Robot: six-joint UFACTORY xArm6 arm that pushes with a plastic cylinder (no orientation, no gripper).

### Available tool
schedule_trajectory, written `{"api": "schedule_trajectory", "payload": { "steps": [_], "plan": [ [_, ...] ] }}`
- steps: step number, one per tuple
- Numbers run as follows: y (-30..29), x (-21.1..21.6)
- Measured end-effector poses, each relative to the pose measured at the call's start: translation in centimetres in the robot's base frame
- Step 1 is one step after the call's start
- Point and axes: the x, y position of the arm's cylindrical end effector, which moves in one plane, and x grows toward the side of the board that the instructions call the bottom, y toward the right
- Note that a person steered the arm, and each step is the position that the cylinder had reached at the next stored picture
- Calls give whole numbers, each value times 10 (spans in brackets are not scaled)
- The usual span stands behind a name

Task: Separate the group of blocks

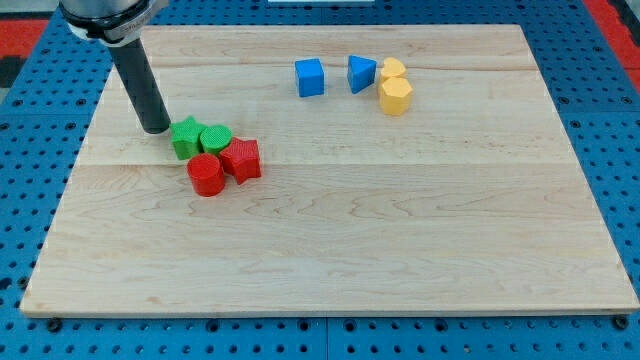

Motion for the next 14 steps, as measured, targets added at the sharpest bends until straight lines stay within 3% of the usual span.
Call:
{"api": "schedule_trajectory", "payload": {
  "steps": [9,11,12,14],
  "plan": [
    [-15,-1],
    [-30,91],
    [5,98],
    [63,69]
  ]
}}
